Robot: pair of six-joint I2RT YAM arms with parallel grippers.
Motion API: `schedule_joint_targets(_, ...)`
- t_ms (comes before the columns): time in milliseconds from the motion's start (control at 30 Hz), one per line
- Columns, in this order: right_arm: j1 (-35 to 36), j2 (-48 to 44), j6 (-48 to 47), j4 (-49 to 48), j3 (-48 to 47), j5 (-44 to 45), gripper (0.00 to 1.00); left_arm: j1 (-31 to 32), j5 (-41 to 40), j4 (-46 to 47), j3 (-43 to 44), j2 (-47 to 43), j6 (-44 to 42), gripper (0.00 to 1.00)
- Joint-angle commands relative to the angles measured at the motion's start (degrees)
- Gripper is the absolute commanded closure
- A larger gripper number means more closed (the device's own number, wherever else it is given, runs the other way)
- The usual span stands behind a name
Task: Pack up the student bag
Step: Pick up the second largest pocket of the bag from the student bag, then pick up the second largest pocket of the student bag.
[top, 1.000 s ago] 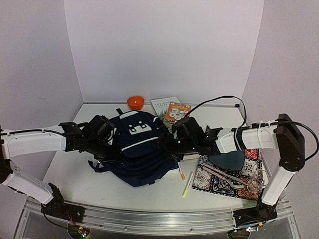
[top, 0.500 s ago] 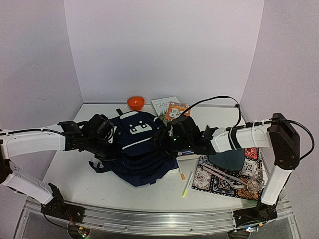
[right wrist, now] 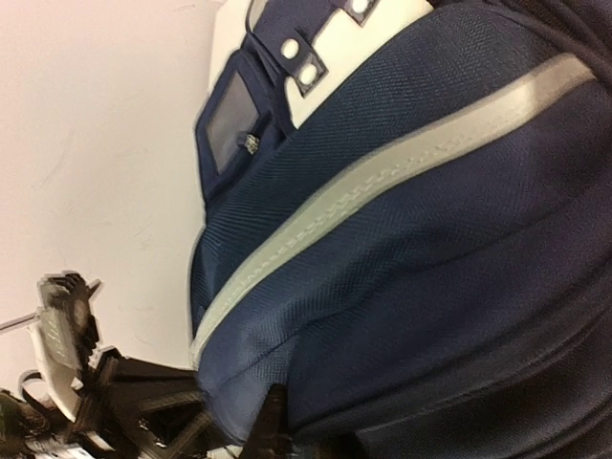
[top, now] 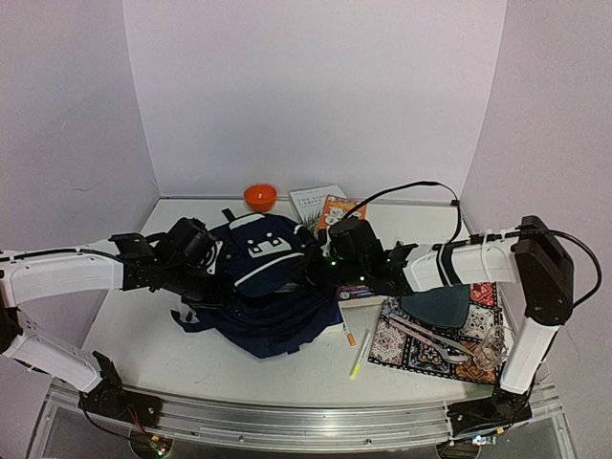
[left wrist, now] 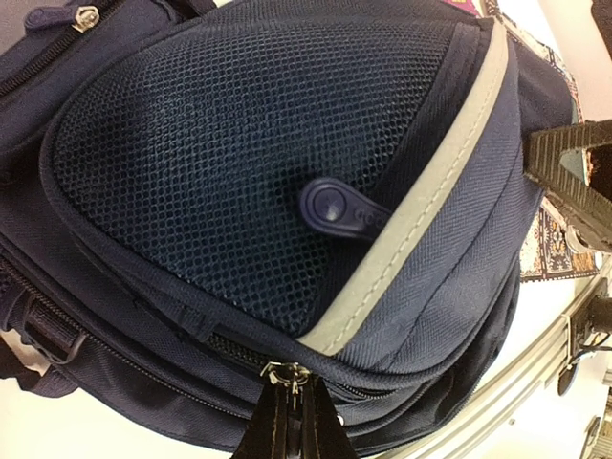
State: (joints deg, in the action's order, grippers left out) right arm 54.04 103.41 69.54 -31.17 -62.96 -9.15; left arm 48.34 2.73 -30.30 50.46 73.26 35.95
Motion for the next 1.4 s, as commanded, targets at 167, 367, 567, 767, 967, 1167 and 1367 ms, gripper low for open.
schedule_joint_targets(167, 0.4, -2.1, -4.7, -2.1, -1.6, -1.1, 1.0, 0.4, -13.9, -0.2, 0.3, -2.7, 0.7, 1.0)
schedule_joint_targets(367, 0.4, -3.6, -6.1, -0.2, -1.0, -2.7, 1.0, -1.1, -23.2, -5.4, -0.6, 0.7, 6.1, 0.97)
schedule_joint_targets(567, 0.4, -3.4, -8.3, 0.8, -3.3, -4.6, 1.0, -2.4, -24.7, -5.7, -0.4, 4.3, 6.5, 0.92)
schedule_joint_targets(767, 0.4, -0.7, -10.2, 2.6, -7.7, -6.0, 1.0, -2.2, -20.0, -4.9, 3.4, 1.5, -0.7, 0.56)
schedule_joint_targets(967, 0.4, 1.4, -11.4, 3.6, -11.1, -7.0, 1.0, -1.0, -15.3, -3.1, 5.4, -6.3, -7.8, 0.35)
schedule_joint_targets(1167, 0.4, 3.0, -12.9, 5.3, -14.0, -7.7, 1.0, 5.9, -14.0, 0.9, 7.5, -5.3, -11.5, 0.25)
schedule_joint_targets(1367, 0.4, 3.7, -12.8, 5.7, -15.0, -8.3, 1.0, 9.6, -17.2, 4.2, 10.5, 1.1, -13.3, 0.23)
